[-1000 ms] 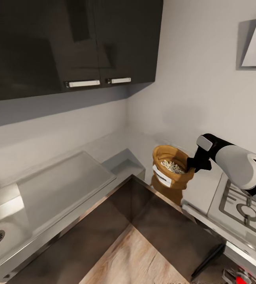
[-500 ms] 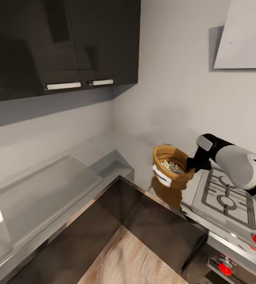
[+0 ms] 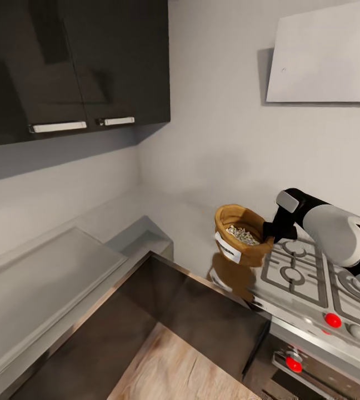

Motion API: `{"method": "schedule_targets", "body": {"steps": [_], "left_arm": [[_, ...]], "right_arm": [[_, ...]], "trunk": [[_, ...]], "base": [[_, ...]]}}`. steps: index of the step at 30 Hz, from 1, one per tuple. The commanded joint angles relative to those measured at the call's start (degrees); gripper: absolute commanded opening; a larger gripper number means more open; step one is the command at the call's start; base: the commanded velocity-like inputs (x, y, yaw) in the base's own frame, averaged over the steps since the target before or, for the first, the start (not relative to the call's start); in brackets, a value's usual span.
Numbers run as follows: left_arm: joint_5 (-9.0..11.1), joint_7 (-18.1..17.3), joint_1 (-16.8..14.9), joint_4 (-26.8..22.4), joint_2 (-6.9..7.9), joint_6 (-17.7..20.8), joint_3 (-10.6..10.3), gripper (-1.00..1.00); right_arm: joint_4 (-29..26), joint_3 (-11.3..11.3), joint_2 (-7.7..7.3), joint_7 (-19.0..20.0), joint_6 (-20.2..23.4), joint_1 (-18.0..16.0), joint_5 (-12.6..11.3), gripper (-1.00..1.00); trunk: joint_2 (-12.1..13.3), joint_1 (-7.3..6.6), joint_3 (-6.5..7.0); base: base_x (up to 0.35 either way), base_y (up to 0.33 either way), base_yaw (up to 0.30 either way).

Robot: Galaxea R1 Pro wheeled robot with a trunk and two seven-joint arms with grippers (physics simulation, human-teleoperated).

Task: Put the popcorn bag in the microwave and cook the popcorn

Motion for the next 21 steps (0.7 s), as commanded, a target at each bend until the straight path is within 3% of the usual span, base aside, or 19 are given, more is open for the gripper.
{"method": "schedule_targets", "body": {"steps": [1, 21], "left_arm": [[0.0, 0.0, 0.0, -0.1, -0.01, 0.1, 0.4, 1.0], [0.0, 0.0, 0.0, -0.1, -0.09, 0.1, 0.4, 1.0]], "right_arm": [[0.1, -0.1, 0.0, -0.6, -0.1, -0.1, -0.6, -1.0], [0.1, -0.1, 0.0, -0.6, -0.1, -0.1, -0.6, -1.0]], "trunk": [[-0.1, 0.04, -0.04], [-0.1, 0.04, 1.53]], "base": [[0.0, 0.0, -0.229], [0.0, 0.0, -0.209]]}}
